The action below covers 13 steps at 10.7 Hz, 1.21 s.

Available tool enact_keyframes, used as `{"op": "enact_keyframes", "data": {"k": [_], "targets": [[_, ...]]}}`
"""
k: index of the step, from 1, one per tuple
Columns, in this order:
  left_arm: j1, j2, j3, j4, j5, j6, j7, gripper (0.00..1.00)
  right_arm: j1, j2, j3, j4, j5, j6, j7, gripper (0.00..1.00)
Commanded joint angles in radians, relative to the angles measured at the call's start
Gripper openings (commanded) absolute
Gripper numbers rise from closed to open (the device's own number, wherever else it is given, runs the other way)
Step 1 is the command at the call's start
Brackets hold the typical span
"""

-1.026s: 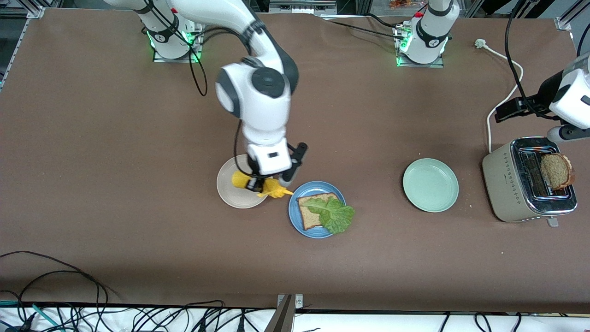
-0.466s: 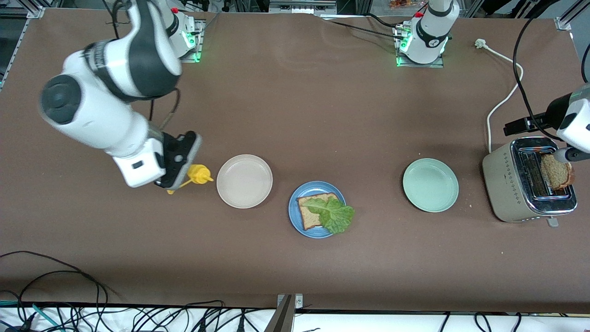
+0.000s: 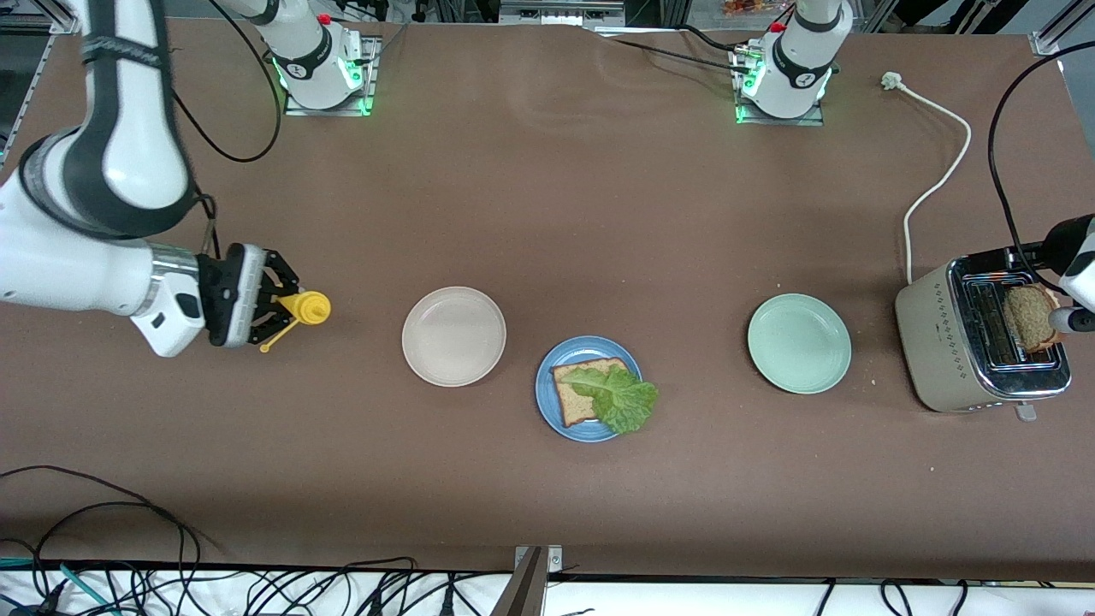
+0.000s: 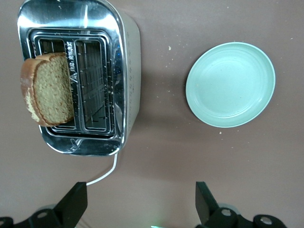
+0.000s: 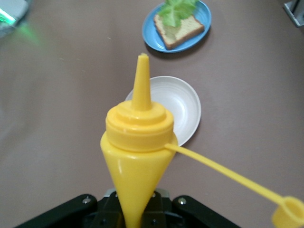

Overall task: Make sandwich in blue plate with both arms
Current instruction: 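Carry the bottle back with the right gripper while the left gripper reaches the toaster, then set the bottle down with the right gripper while the left gripper grasps bread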

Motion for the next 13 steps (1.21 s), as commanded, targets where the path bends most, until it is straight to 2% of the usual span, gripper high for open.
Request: {"op": "enact_keyframes", "data": {"k": [1,5,7,11,13], "targets": [[0.047,0.044,-0.01,0.027,0.028,0.056,0.108,1.0,-0.137,-0.015,0.023,-0.074,0.113,-0.112,-0.254,0.0],[0.16,0.114,-0.01,0.026,0.017,0.145,0.248,1.0,-0.289,0.127,0.024,-0.114,0.265,-0.317,-0.589,0.0],[0.176,0.13,-0.01,0.026,0.017,0.151,0.251,1.0,-0.34,0.193,0.026,-0.112,0.296,-0.4,-0.698,0.0],[0.207,0.162,-0.012,0.026,0.025,0.167,0.254,1.0,-0.386,0.301,0.03,-0.105,0.343,-0.439,-0.882,0.0],[0.228,0.185,-0.01,0.026,0.014,0.208,0.333,1.0,-0.386,0.354,0.032,-0.1,0.405,-0.439,-0.954,0.0]]}}
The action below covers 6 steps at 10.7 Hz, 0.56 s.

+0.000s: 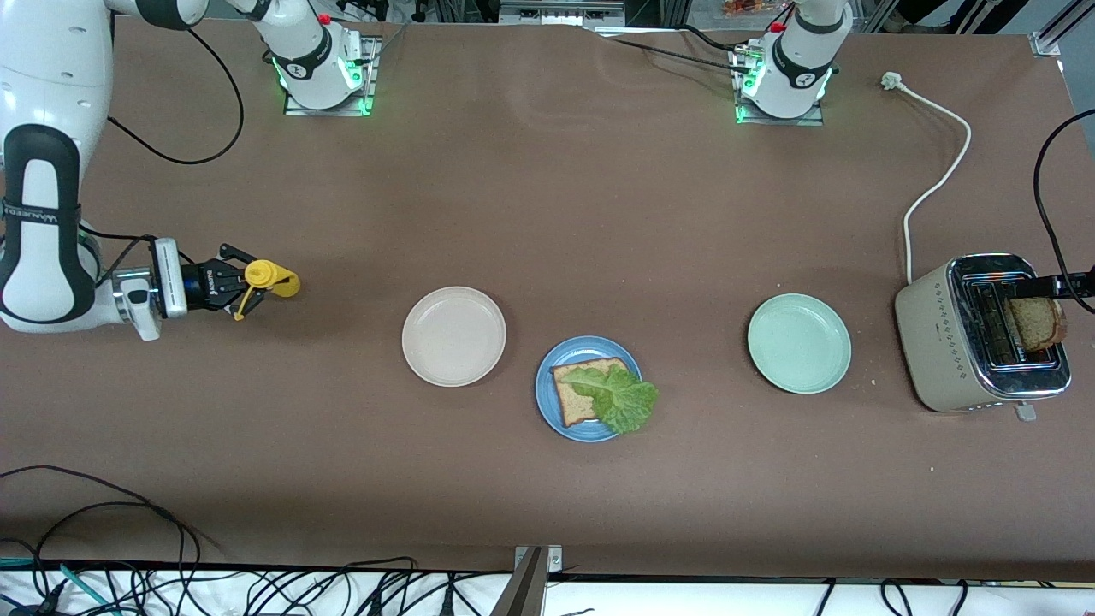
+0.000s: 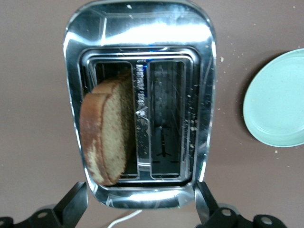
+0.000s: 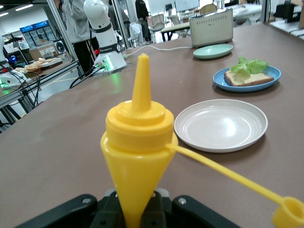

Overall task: Make sandwich in blue plate with both arms
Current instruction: 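Set the bottle down with the right gripper while the left gripper grasps bread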

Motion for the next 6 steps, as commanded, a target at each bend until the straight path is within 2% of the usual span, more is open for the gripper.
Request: {"op": "enact_keyframes", "data": {"k": [1,4,6], "targets": [[0.048,0.046,-0.012,0.025,0.012,0.042,0.106,1.0,-0.017,0.074,0.011,0.029,0.069,-0.028,-0.093,0.0],[0.052,0.057,-0.012,0.025,0.012,0.045,0.112,1.0,-0.036,0.143,0.015,0.056,0.093,-0.028,-0.173,0.0],[0.052,0.066,-0.012,0.027,0.01,0.053,0.17,0.85,-0.039,0.158,0.015,0.056,0.101,-0.028,-0.193,0.0]]}}
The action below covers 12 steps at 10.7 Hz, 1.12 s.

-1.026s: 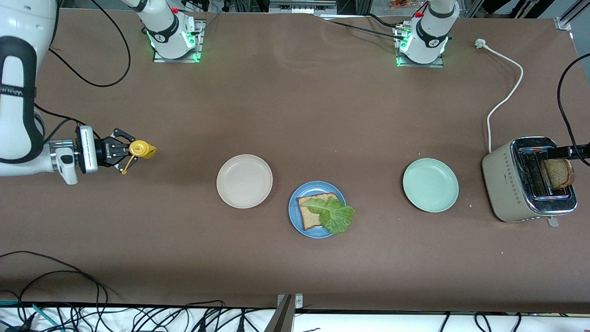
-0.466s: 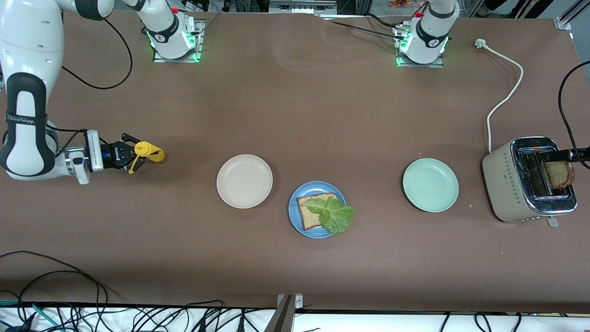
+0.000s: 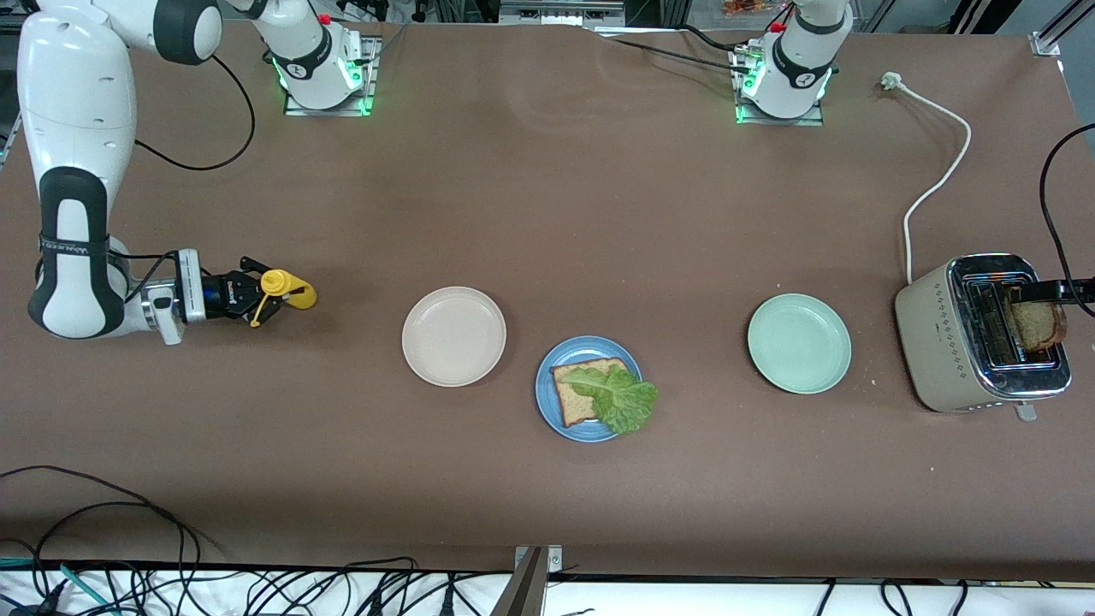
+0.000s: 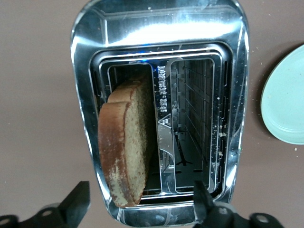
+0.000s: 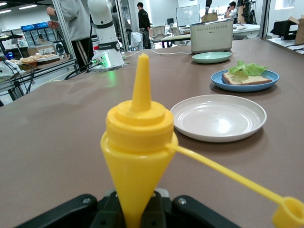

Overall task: Make sandwich in blue plate with both arms
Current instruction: 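Set the bottle down with the right gripper while the left gripper grasps bread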

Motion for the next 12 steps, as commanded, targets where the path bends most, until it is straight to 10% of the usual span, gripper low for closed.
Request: {"op": "enact_keyframes", "data": {"k": [1,9,12], "targets": [[0.014,0.021,-0.01,0.025,0.012,0.017,0.072,0.75,-0.024,0.039,0.008,0.036,0.025,-0.027,-0.026,0.0],[0.015,0.021,-0.01,0.027,0.012,0.017,0.101,0.07,-0.03,0.059,0.009,0.041,0.026,-0.027,-0.025,0.16],[0.015,0.021,-0.01,0.027,0.015,0.017,0.108,0.0,-0.03,0.059,0.009,0.053,0.026,-0.027,-0.014,0.6]]}}
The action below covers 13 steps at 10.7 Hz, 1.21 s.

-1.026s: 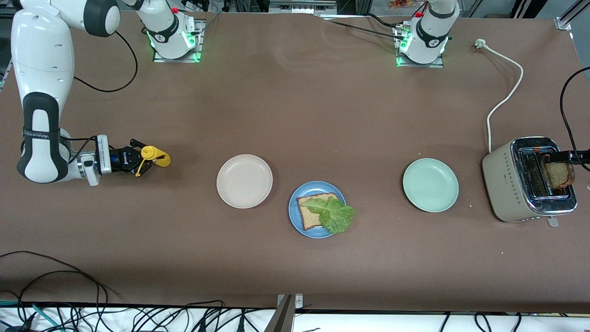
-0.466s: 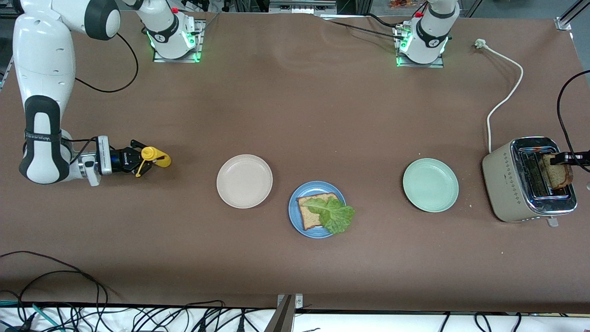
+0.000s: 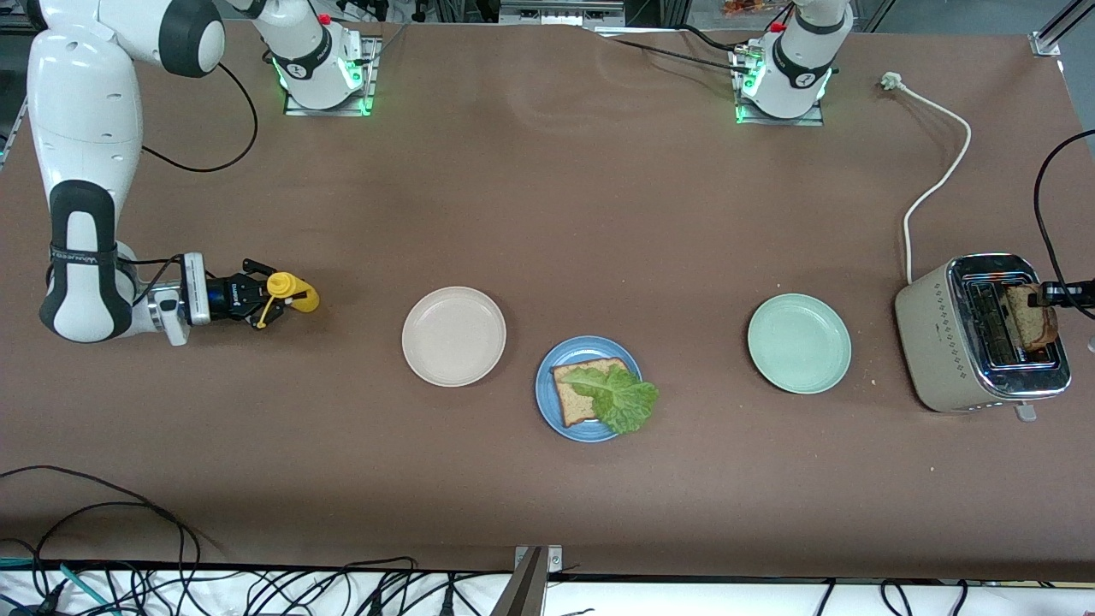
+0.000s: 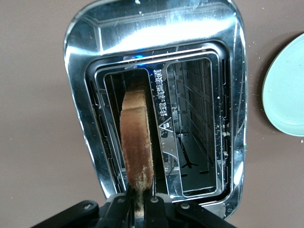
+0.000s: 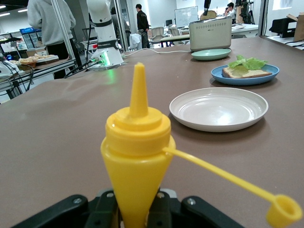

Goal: Make sandwich in blue plate with both arms

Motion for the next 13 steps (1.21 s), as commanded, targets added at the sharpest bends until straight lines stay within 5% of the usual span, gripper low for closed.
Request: {"op": "enact_keyframes", "data": {"k": [1,3,5,9,13], "targets": [[0.008,0.008,-0.009,0.026,0.015,-0.003,0.024,0.0,-0.018,0.017,0.008,0.045,0.015,-0.026,0.01,0.72],[0.008,-0.001,-0.01,0.026,0.016,-0.004,0.024,0.0,-0.02,0.017,0.007,0.048,0.015,-0.028,0.03,0.91],[0.009,-0.027,-0.013,0.027,0.016,-0.007,0.027,0.0,-0.046,0.017,0.007,0.058,0.007,-0.028,0.039,1.0],[0.005,-0.132,-0.018,0.052,0.016,-0.095,0.041,0.0,-0.093,0.016,-0.004,0.109,-0.078,-0.022,0.098,0.99],[0.0,-0.247,-0.027,0.07,0.016,-0.216,0.047,0.0,-0.093,-0.009,-0.064,0.352,-0.233,-0.03,0.383,0.99]]}}
